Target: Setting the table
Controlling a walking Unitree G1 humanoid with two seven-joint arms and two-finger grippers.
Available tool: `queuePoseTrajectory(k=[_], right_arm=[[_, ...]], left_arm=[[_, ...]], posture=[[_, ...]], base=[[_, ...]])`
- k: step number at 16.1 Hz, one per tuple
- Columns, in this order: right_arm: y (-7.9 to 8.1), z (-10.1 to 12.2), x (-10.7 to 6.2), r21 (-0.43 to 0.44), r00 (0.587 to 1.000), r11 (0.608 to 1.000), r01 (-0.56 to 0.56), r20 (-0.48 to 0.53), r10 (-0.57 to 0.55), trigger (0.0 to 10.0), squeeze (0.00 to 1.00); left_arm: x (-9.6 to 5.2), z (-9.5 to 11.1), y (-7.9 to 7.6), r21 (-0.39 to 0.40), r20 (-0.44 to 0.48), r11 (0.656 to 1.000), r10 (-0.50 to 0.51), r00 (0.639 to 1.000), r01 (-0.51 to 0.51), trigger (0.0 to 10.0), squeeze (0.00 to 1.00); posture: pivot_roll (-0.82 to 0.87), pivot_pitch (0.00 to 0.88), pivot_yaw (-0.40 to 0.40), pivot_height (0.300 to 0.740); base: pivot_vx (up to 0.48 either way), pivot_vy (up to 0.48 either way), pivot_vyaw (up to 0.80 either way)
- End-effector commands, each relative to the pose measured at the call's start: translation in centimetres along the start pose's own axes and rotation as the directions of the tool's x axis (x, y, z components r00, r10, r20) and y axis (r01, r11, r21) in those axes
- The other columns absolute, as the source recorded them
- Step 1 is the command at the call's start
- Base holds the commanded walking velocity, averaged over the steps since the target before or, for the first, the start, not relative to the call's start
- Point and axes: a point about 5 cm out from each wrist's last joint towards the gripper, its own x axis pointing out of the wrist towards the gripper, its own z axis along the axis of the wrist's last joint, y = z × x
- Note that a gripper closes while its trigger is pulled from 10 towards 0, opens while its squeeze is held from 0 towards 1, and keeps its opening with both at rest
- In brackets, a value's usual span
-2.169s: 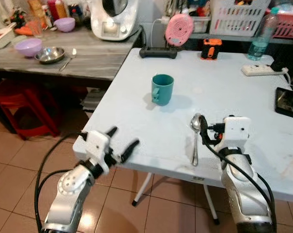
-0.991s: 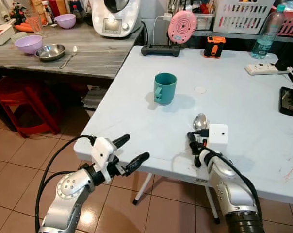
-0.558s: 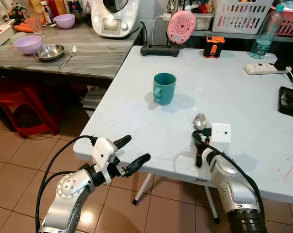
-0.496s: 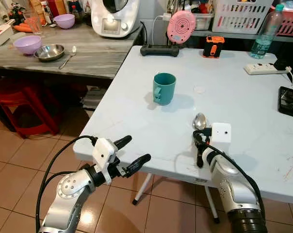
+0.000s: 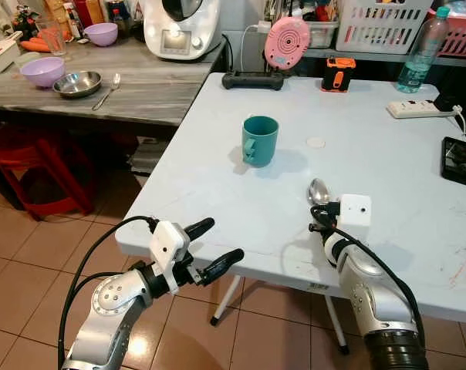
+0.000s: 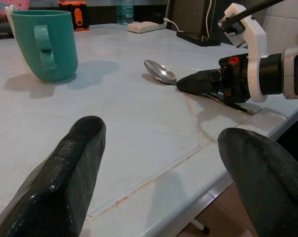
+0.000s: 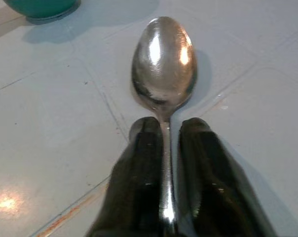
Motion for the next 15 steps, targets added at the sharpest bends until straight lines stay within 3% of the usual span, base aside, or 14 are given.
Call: queuePoseTrajectory(k=[1, 5, 8, 10, 11, 12, 13, 15], right_arm=[[0.5, -1.8, 0.1, 0.023, 0.996, 1.0, -0.016, -0.091, 0.018, 0.0, 0.0], [0.4, -1.5, 0.0, 0.028, 0.998, 1.0, -0.009, -0.069, 0.011, 0.0, 0.0], [0.3, -0.3, 0.0, 0.057, 1.0, 0.998, -0.002, 0.0, 0.002, 0.0, 0.0], [0.2, 0.7, -0.2, 0.077, 0.998, 0.997, 0.0, 0.065, -0.005, 0.0, 0.0], [0.1, 1.4, -0.5, 0.087, 0.994, 0.996, 0.006, 0.112, -0.016, 0.0, 0.0], [0.1, 1.6, -0.6, 0.086, 0.991, 0.996, 0.011, 0.131, -0.022, 0.0, 0.0], [0.1, 2.2, -0.8, 0.067, 0.986, 0.998, 0.011, 0.166, -0.022, 9.6, 0.0], [0.3, 3.5, -1.5, 0.057, 0.962, 0.998, 0.018, 0.27, -0.033, 10.0, 0.0]], left_arm=[[-0.1, 0.2, 0.0, 0.015, -0.002, 1.0, -0.01, 1.0, 0.01, 10.0, 0.0], [0.1, 0.5, 0.1, 0.023, 0.019, 1.0, 0.004, 1.0, -0.005, 10.0, 0.0], [0.2, 0.4, 0.1, 0.027, 0.022, 0.999, 0.027, 0.999, -0.028, 10.0, 0.0], [0.1, 0.5, 0.8, 0.031, 0.043, 0.993, 0.115, 0.992, -0.117, 10.0, 0.0], [0.1, 0.8, 1.6, -0.029, 0.075, 0.978, 0.206, 0.976, -0.205, 10.0, 0.0], [0.1, 0.9, 1.9, -0.039, 0.086, 0.97, 0.241, 0.967, -0.239, 10.0, 0.0], [0.1, 1.1, 2.5, -0.038, 0.088, 0.956, 0.293, 0.952, -0.291, 10.0, 0.0], [0.0, 1.3, 4.3, -0.126, 0.089, 0.889, 0.453, 0.887, -0.441, 10.0, 0.0]], posture=[[-0.03, 0.065, 0.037, 0.74], [-0.03, 0.057, 0.034, 0.74], [-0.03, 0.058, 0.034, 0.74], [-0.03, 0.061, 0.03, 0.74], [-0.03, 0.062, 0.027, 0.74], [-0.03, 0.062, 0.027, 0.74], [-0.03, 0.062, 0.027, 0.74], [-0.04, 0.066, 0.028, 0.74]], base=[[0.0, 0.0, 0.0], [0.0, 0.0, 0.0], [0.0, 0.0, 0.0], [0.0, 0.0, 0.0], [0.0, 0.0, 0.0], [0.0, 0.0, 0.0], [0.0, 0.0, 0.0], [0.0, 0.0, 0.0]])
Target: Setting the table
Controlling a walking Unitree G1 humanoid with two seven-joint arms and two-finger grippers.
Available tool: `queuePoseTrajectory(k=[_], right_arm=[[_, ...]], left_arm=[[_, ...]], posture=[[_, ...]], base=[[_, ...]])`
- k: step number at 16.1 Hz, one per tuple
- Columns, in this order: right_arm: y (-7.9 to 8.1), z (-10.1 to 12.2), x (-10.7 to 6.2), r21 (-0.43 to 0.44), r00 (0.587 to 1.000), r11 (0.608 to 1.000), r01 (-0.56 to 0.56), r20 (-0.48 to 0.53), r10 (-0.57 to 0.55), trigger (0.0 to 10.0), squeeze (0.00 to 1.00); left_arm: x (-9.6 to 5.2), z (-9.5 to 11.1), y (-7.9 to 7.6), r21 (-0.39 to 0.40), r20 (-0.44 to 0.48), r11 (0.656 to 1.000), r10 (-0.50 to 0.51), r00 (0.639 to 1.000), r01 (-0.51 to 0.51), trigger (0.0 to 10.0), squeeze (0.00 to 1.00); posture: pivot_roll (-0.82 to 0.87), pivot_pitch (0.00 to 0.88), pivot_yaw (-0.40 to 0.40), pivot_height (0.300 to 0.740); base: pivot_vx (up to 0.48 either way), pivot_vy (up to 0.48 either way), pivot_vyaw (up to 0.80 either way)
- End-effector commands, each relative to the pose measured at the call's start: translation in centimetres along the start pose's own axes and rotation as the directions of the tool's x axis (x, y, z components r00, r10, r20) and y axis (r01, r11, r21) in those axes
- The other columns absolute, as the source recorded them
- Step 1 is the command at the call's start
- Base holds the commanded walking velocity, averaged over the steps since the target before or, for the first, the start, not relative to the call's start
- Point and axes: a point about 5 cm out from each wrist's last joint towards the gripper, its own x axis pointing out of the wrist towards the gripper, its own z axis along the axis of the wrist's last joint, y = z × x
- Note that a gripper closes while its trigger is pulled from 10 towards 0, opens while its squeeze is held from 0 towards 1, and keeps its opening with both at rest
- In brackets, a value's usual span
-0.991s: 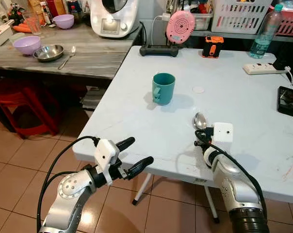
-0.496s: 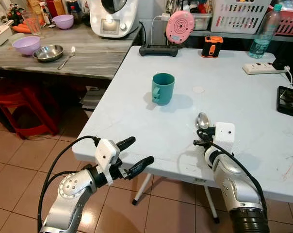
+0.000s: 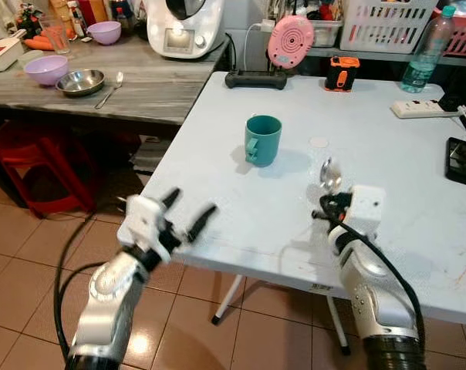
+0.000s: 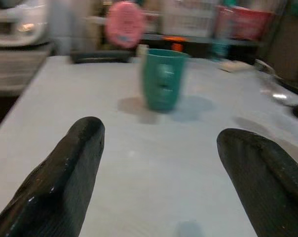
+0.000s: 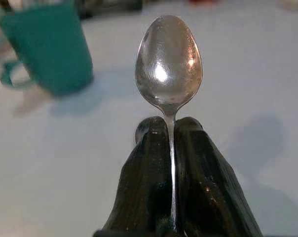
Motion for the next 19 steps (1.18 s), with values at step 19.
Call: queuePoseTrajectory(k=[19], right_arm=[[0.1, 2.1, -0.3, -0.016, 0.99, 1.0, 0.012, 0.144, -0.009, 10.0, 0.0]], left_arm=[[0.7, 0.0, 0.9, -0.039, 0.001, 0.991, 0.131, 0.991, -0.131, 10.0, 0.0]], posture=[[-0.05, 0.065, 0.031, 0.74]], base=[[0.0, 0.232, -0.11]])
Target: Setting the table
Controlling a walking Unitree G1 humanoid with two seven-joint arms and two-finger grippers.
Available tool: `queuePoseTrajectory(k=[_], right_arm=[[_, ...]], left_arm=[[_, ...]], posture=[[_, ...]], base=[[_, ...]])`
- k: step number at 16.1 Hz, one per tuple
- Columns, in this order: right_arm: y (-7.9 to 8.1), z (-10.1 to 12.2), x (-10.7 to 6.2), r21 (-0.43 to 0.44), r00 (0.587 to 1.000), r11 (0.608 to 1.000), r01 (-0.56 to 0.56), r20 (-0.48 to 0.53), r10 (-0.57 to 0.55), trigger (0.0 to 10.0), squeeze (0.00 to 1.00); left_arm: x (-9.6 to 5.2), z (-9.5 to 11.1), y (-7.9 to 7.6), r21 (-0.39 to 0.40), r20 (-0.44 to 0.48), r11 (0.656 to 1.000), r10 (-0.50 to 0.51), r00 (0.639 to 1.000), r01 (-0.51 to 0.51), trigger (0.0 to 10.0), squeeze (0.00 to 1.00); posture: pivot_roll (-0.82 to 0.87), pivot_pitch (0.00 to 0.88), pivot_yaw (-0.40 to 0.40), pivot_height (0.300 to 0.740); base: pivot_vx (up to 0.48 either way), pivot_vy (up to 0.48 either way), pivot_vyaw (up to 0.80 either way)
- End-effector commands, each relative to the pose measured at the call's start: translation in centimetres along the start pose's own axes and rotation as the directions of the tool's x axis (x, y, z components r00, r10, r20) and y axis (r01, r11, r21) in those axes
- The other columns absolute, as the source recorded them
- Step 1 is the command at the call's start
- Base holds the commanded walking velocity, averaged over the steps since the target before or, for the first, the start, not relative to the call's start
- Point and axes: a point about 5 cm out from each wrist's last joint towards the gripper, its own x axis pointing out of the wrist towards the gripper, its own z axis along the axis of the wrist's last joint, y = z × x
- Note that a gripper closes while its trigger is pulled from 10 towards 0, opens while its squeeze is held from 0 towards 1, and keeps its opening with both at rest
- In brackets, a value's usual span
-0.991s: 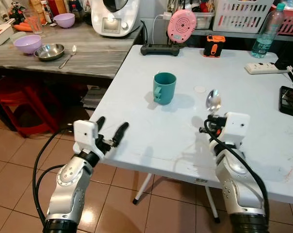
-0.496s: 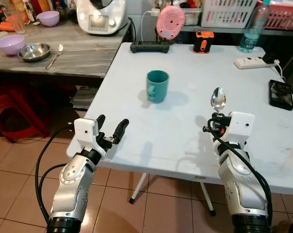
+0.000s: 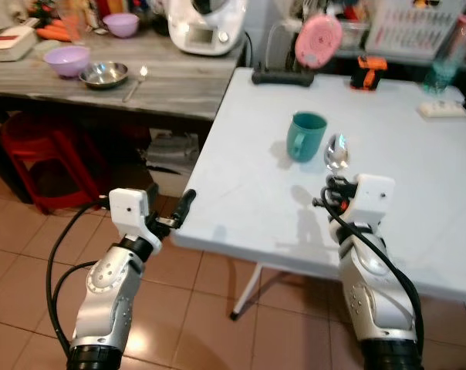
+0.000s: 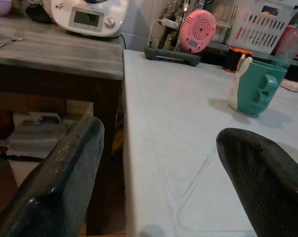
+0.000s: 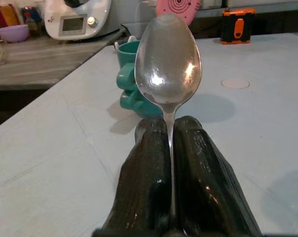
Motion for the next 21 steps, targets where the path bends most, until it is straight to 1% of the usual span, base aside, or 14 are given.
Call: queuePoseTrajectory(k=[1, 21], right_arm=[[-0.45, 0.32, 0.06, -0.003, 1.0, 1.0, 0.014, 0.016, -0.014, 10.0, 0.0], [-0.49, 0.07, 0.33, 0.005, 1.0, 1.0, 0.018, 0.018, -0.018, 10.0, 0.0]], left_arm=[[0.21, -0.07, -0.29, 0.006, -0.002, 1.0, 0.0, 1.0, 0.0, 10.0, 0.0], [0.4, -0.05, -0.13, 0.016, 0.008, 1.0, 0.022, 1.0, -0.022, 10.0, 0.0]], posture=[[-0.05, 0.063, 0.032, 0.74], [-0.04, 0.053, 0.027, 0.74]], base=[[0.0, 0.398, 0.0], [0.0, 0.405, 0.0]])
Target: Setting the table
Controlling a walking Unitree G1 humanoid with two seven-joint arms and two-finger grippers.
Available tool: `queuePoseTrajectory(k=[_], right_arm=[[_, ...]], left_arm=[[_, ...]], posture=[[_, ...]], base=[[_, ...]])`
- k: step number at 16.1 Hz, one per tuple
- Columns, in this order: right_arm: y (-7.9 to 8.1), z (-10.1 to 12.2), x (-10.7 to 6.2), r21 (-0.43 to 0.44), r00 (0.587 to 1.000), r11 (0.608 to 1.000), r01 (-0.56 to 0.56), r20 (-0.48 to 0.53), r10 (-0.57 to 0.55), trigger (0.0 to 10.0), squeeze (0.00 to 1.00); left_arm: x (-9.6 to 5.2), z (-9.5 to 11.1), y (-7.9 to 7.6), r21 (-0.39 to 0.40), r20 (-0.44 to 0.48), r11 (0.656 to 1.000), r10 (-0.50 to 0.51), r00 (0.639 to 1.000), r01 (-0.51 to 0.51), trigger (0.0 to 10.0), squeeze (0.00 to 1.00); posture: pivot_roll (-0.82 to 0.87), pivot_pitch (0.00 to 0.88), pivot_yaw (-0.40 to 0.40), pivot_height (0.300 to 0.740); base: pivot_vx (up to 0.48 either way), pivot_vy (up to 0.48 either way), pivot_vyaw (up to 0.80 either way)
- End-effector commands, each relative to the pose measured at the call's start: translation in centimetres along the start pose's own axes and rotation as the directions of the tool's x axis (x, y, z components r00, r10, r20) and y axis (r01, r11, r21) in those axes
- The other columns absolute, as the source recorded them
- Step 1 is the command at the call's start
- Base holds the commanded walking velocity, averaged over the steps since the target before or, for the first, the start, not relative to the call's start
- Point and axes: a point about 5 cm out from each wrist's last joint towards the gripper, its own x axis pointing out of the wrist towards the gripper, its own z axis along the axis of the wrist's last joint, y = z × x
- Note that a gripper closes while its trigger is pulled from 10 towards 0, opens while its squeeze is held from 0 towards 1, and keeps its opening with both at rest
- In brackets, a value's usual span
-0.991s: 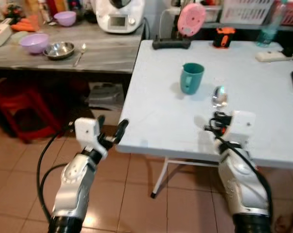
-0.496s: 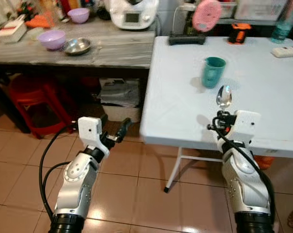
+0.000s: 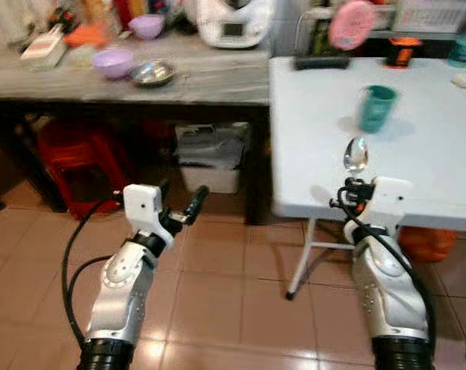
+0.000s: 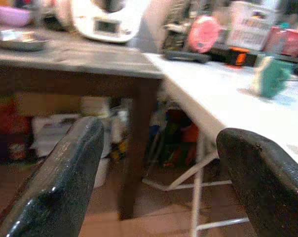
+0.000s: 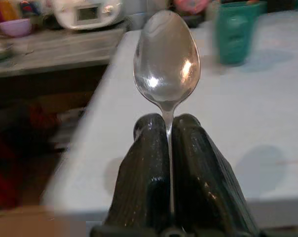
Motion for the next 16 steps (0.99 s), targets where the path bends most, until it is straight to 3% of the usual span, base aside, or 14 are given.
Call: queuePoseTrajectory(k=[1, 11, 16], right_arm=[[0.34, 0.5, 0.07, -0.007, 1.0, 1.0, -0.016, 0.02, 0.016, 10.0, 0.0], [0.16, 0.32, 0.02, 0.001, 1.0, 1.0, -0.006, 0.019, 0.006, 10.0, 0.0], [0.2, 0.32, 0.05, 0.004, 1.0, 1.0, -0.005, 0.022, 0.004, 10.0, 0.0]], left_arm=[[-0.01, 0.15, 0.25, 0.007, 0.004, 1.0, 0.017, 1.0, -0.017, 10.0, 0.0], [0.0, -0.05, 0.19, 0.007, -0.003, 1.0, 0.021, 1.0, -0.021, 10.0, 0.0], [-0.11, 0.01, 0.4, 0.019, -0.005, 1.0, 0.023, 1.0, -0.023, 10.0, 0.0]], posture=[[-0.04, 0.054, 0.025, 0.74], [-0.04, 0.06, 0.03, 0.74], [-0.04, 0.058, 0.031, 0.74]], base=[[0.0, 0.424, 0.0], [0.0, 0.429, 0.0], [0.0, 0.0, 0.0]])
